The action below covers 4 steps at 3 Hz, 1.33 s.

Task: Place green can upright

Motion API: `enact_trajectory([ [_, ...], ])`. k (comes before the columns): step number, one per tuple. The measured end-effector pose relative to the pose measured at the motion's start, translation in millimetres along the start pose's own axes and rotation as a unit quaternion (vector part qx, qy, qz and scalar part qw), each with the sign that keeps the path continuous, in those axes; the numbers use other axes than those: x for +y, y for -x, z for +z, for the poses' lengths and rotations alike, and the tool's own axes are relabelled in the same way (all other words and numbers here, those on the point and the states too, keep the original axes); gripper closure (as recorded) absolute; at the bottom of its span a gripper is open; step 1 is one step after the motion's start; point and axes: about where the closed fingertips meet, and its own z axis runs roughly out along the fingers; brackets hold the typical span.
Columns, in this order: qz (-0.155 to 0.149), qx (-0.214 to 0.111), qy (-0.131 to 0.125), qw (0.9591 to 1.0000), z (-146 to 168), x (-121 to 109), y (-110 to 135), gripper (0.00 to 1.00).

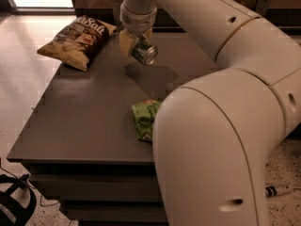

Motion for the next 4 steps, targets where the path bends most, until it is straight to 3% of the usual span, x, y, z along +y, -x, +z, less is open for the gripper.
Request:
enact_trajectory([
  [1, -0.026, -0.061, -0.003, 0.9978, -39.6, -7.9, -18.8, 1.0],
  [2, -0.06, -0.133, 0.02, 0.9891, -59.1, -18.6, -27.4, 1.0],
  [3, -0.101, -0.207, 0.065, 0.9711, -67.3, -29.5, -27.9, 1.0],
  [4, -0.152, -0.272, 0.096, 0.9453, -71.5, -37.0, -25.0, 1.0],
])
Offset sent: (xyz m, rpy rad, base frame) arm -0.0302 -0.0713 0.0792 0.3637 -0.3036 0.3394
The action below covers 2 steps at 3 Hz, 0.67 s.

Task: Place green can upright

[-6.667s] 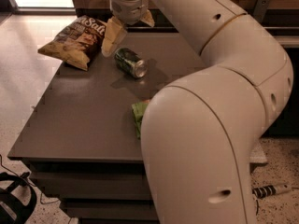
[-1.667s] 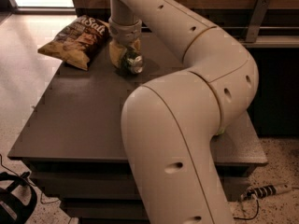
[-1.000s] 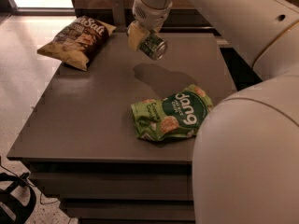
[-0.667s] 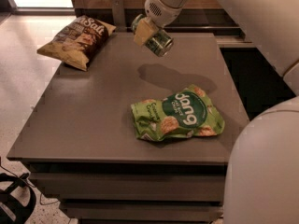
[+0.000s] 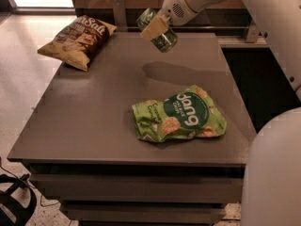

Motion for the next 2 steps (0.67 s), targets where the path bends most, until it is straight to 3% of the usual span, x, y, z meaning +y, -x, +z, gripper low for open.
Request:
enact_trajectory([
  [1, -0.04, -0.048, 0.021, 0.9978, -1.5, 1.0, 3.7, 1.0],
  [2, -0.077, -0.091, 0.03, 0.9925, -4.7, 12.7, 10.2, 1.0],
])
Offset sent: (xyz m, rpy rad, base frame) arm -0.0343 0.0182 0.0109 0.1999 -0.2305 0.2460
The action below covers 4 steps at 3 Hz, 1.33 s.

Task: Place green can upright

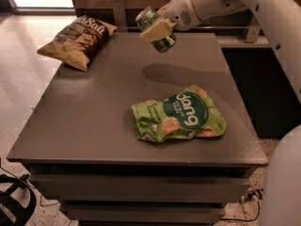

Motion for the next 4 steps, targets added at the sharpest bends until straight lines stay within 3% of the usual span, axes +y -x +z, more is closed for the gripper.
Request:
enact_trajectory([
  [1, -0.018, -0.041, 0.014, 0.9989, 13.8, 16.7, 8.4, 1.0],
  [2, 0.003, -0.087, 0.026, 0.9958, 27.4, 24.9, 11.2, 1.0],
  [4, 0.071, -0.16, 0.045, 0.9836, 52.1, 17.4, 9.3, 1.0],
])
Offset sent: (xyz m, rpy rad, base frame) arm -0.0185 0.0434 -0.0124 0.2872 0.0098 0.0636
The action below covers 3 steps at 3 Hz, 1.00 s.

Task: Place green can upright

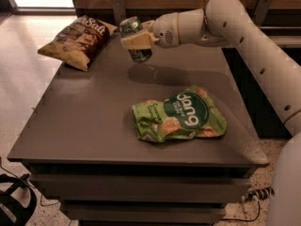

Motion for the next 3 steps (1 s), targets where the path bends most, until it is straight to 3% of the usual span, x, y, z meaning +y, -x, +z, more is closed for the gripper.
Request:
enact_trajectory([
  [1, 0.02, -0.029, -0.002, 0.9994, 5.6, -5.6, -7.1, 1.0],
  [3, 0.02, -0.087, -0.013, 0.996, 8.8, -12.8, -18.4, 1.0],
])
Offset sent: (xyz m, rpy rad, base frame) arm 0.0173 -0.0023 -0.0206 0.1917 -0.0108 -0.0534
